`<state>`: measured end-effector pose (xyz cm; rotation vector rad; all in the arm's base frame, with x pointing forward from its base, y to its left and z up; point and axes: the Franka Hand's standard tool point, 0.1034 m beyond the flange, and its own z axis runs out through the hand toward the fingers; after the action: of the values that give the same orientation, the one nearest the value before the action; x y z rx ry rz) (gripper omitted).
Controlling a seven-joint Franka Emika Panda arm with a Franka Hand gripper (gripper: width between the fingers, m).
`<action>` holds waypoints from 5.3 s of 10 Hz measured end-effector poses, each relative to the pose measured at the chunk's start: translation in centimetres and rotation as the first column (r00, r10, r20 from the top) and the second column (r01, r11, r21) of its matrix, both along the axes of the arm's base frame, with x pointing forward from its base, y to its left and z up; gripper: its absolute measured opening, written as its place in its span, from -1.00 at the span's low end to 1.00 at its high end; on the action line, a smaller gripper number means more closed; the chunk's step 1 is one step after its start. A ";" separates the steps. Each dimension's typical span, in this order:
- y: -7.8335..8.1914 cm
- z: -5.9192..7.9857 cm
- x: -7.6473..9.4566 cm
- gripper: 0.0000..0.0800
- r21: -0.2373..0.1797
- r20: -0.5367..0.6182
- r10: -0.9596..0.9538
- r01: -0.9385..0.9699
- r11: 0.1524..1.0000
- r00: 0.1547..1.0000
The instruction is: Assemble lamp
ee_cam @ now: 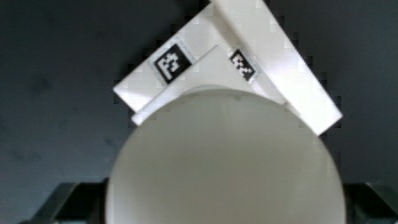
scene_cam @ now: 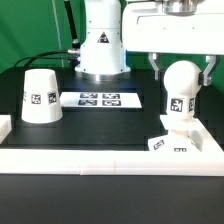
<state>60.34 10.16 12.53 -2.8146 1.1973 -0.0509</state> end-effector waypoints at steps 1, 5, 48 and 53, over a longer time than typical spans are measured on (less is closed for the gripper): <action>0.1 0.0 0.0 0.45 0.009 -0.006 -0.080 0.080 0.997 0.997; 0.1 0.0 0.1 0.45 0.052 -0.031 -0.255 0.257 0.965 0.966; -0.2 -1.0 1.2 0.45 -0.156 -0.036 0.933 -0.924 0.350 0.359; -0.6 -0.9 1.2 0.45 -0.140 0.000 0.680 -0.673 0.726 0.733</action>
Offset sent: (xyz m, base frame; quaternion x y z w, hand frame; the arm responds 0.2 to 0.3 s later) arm 0.0063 -0.0056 -0.0016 -0.0047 -0.0034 0.1764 0.9843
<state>61.59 9.59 11.58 -3.1480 0.0824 -0.1554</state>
